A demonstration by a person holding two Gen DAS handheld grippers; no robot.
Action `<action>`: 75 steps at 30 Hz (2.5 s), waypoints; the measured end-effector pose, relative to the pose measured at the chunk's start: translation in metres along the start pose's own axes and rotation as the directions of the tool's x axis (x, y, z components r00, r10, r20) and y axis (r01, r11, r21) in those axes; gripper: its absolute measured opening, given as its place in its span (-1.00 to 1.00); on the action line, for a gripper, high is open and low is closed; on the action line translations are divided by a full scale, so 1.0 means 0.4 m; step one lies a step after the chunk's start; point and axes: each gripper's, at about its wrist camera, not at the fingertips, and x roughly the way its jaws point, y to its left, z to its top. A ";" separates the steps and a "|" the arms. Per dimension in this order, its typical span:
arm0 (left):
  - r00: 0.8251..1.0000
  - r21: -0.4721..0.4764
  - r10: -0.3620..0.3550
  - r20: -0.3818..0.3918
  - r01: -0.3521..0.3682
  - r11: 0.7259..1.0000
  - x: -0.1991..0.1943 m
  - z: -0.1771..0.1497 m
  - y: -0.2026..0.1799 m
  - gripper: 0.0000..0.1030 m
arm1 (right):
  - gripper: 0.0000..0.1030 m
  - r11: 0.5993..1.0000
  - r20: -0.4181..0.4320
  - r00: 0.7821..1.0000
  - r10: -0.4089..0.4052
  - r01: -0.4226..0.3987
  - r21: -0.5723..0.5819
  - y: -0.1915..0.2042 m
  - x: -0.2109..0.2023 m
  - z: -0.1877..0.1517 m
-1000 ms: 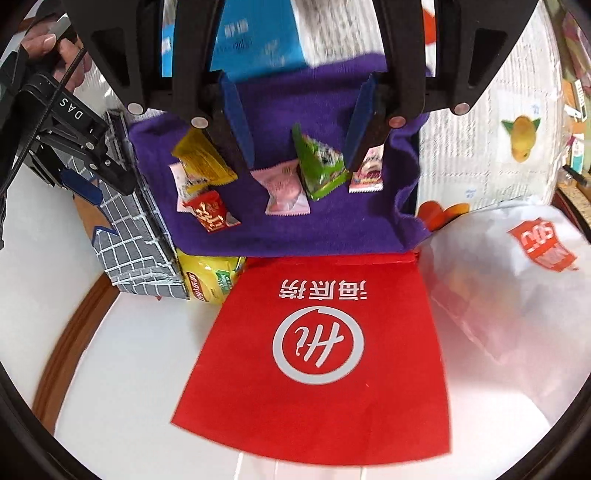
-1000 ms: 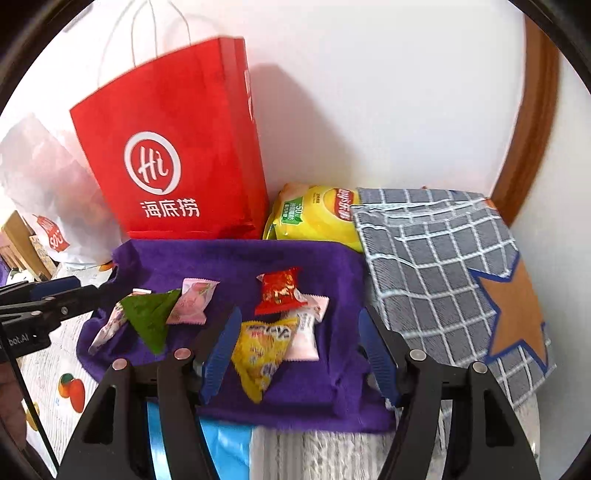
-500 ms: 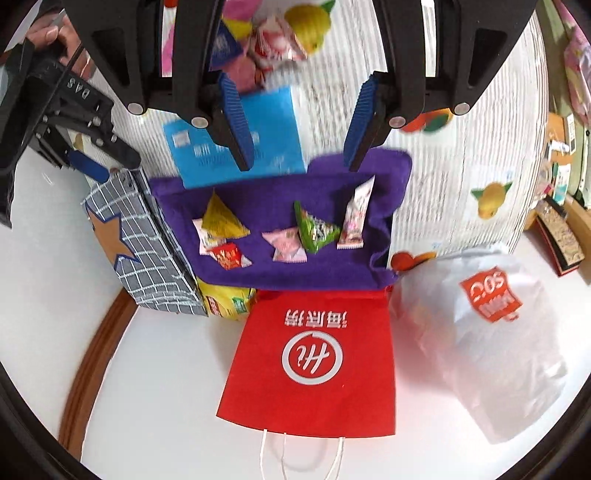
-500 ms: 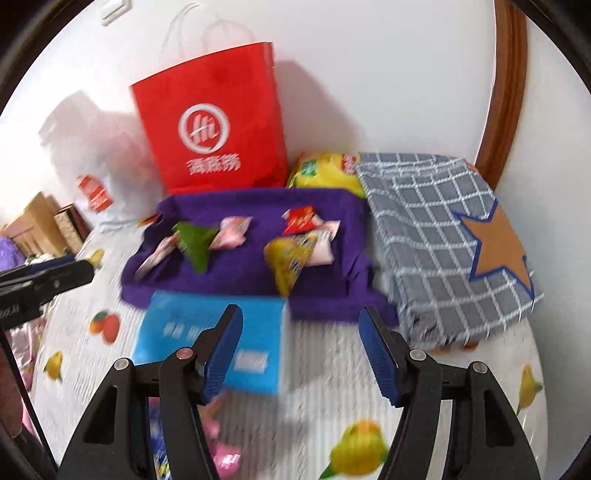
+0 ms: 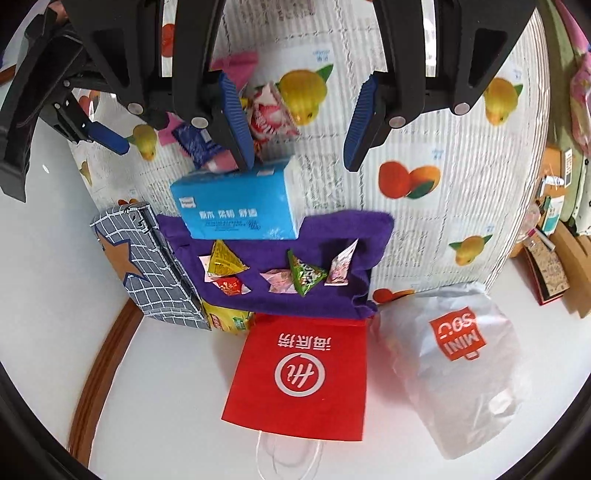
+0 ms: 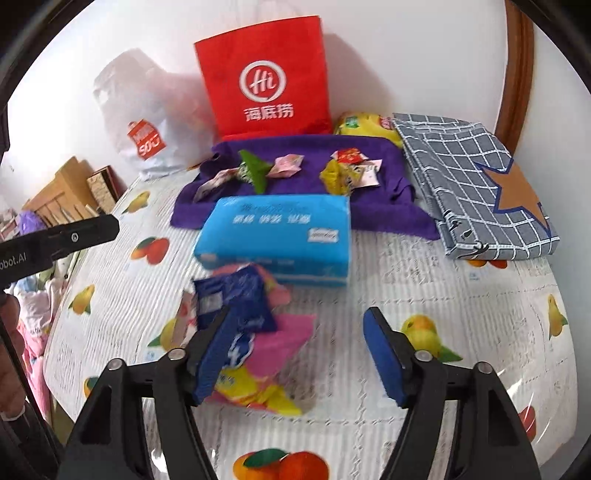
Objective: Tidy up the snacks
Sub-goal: 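Move the right tool to the pink-yellow chip bag and grasp it, then grasp the white-red strawberry snack pack with the left tool while the right tool holds the chip bag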
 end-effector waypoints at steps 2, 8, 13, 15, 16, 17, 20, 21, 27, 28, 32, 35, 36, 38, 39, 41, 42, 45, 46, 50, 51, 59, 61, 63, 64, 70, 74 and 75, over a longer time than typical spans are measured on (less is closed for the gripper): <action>1.000 -0.011 0.004 -0.001 -0.004 1.000 -0.004 -0.014 0.011 -0.06 | 0.41 1.000 -0.010 1.000 0.014 -0.014 0.000 0.010 0.004 -0.014; 1.000 -0.037 0.016 -0.013 -0.016 0.999 -0.003 -0.048 0.039 -0.06 | 0.41 0.999 -0.034 0.999 0.037 -0.038 -0.014 0.041 0.027 -0.047; 0.999 -0.033 0.022 -0.024 -0.023 0.999 0.005 -0.057 0.047 -0.06 | 0.41 0.999 -0.082 0.996 0.038 -0.039 -0.018 0.056 0.074 -0.064; 0.999 -0.036 0.022 -0.029 -0.023 0.999 0.011 -0.058 0.050 -0.06 | 0.41 0.999 -0.094 0.994 0.051 -0.052 -0.012 0.057 0.091 -0.064; 0.999 -0.039 0.022 -0.032 -0.023 0.999 0.015 -0.057 0.052 -0.06 | 0.41 0.998 -0.098 0.994 0.053 -0.054 -0.011 0.057 0.096 -0.065; 0.999 -0.040 0.021 -0.037 -0.022 0.999 0.021 -0.057 0.053 -0.06 | 0.38 0.998 -0.104 0.993 0.054 -0.055 -0.011 0.056 0.103 -0.064; 0.998 -0.039 0.021 -0.054 -0.023 0.999 0.040 -0.058 0.051 -0.06 | 0.10 0.997 -0.109 0.991 0.073 -0.074 -0.006 0.046 0.102 -0.064; 0.998 -0.038 0.021 -0.058 -0.023 0.999 0.046 -0.059 0.050 -0.06 | 0.07 0.998 -0.098 0.993 0.063 -0.064 -0.010 0.038 0.092 -0.064; 0.994 -0.034 0.014 -0.105 -0.017 0.999 0.102 -0.071 0.033 -0.06 | 0.06 1.000 -0.047 0.999 0.016 -0.016 0.004 -0.030 0.037 -0.072; 0.994 -0.029 0.013 -0.112 -0.016 0.999 0.111 -0.074 0.027 -0.06 | 0.06 1.000 -0.043 0.999 0.006 -0.005 0.013 -0.043 0.033 -0.072; 0.989 -0.015 0.007 -0.147 -0.009 1.000 0.152 -0.085 0.004 -0.06 | 0.06 0.996 -0.035 0.998 -0.060 0.062 0.061 -0.117 0.027 -0.073; 0.984 -0.013 -0.005 -0.177 0.003 1.000 0.184 -0.090 -0.011 -0.06 | 0.06 0.991 -0.045 0.995 -0.093 0.097 0.093 -0.168 0.039 -0.072; 0.982 -0.013 -0.012 -0.189 0.010 1.000 0.194 -0.092 -0.014 -0.06 | 0.06 0.990 -0.049 0.994 -0.096 0.100 0.103 -0.181 0.045 -0.071; 0.976 -0.016 -0.031 -0.213 0.029 0.999 0.217 -0.097 -0.023 -0.06 | 0.06 0.988 -0.055 0.994 -0.091 0.097 0.118 -0.199 0.055 -0.073; 0.974 -0.016 -0.036 -0.222 0.034 0.999 0.225 -0.098 -0.027 -0.06 | 0.06 0.988 -0.056 0.995 -0.082 0.088 0.123 -0.207 0.062 -0.071; 0.970 -0.014 -0.037 -0.239 0.035 0.999 0.244 -0.102 -0.036 -0.06 | 0.06 0.989 -0.054 0.996 -0.071 0.077 0.128 -0.216 0.070 -0.071; 0.968 -0.010 -0.033 -0.248 0.032 0.999 0.255 -0.105 -0.042 -0.06 | 0.06 0.989 -0.056 0.996 -0.068 0.075 0.128 -0.216 0.076 -0.069; 0.964 -0.003 -0.047 -0.261 0.047 0.999 0.274 -0.109 -0.054 -0.06 | 0.08 0.990 -0.056 0.996 -0.064 0.071 0.121 -0.218 0.093 -0.061; 0.962 0.002 -0.048 -0.268 0.050 0.999 0.282 -0.112 -0.059 -0.05 | 0.09 0.990 -0.059 0.996 -0.063 0.070 0.119 -0.218 0.097 -0.060; 0.960 0.054 -0.029 -0.280 0.046 0.997 0.307 -0.123 -0.091 0.13 | 0.20 0.993 -0.079 0.995 -0.053 0.061 0.103 -0.213 0.127 -0.052; 0.960 0.061 -0.022 -0.279 0.040 0.997 0.309 -0.123 -0.096 0.12 | 0.21 0.993 -0.081 0.995 -0.052 0.060 0.098 -0.212 0.130 -0.051; 0.968 0.079 -0.037 -0.250 0.058 0.995 0.319 -0.116 -0.110 0.03 | 0.25 0.992 -0.096 0.995 -0.004 0.016 0.125 -0.232 0.136 -0.054; 0.968 0.083 -0.049 -0.245 0.072 0.994 0.314 -0.116 -0.106 0.01 | 0.17 0.992 -0.093 0.996 -0.007 0.019 0.128 -0.235 0.133 -0.053; 0.970 0.082 -0.061 -0.235 0.082 0.993 0.305 -0.111 -0.097 0.00 | 0.09 0.991 -0.085 0.996 -0.024 0.035 0.129 -0.240 0.124 -0.049; 0.971 0.083 -0.062 -0.230 0.084 0.993 0.301 -0.110 -0.093 -0.01 | 0.08 0.991 -0.083 0.996 -0.030 0.040 0.129 -0.241 0.121 -0.048; 0.978 0.077 -0.046 -0.205 0.063 0.995 0.270 -0.108 -0.057 -0.03 | 0.00 0.989 -0.070 0.997 -0.041 0.050 0.138 -0.247 0.106 -0.036; 0.978 0.053 -0.033 -0.208 0.045 0.998 0.258 -0.118 -0.021 -0.03 | 0.02 0.991 -0.091 0.995 -0.042 0.052 0.119 -0.236 0.113 -0.035; 0.977 0.047 -0.033 -0.212 0.043 0.998 0.257 -0.121 -0.012 -0.01 | 0.02 0.992 -0.104 0.994 -0.044 0.055 0.112 -0.233 0.118 -0.036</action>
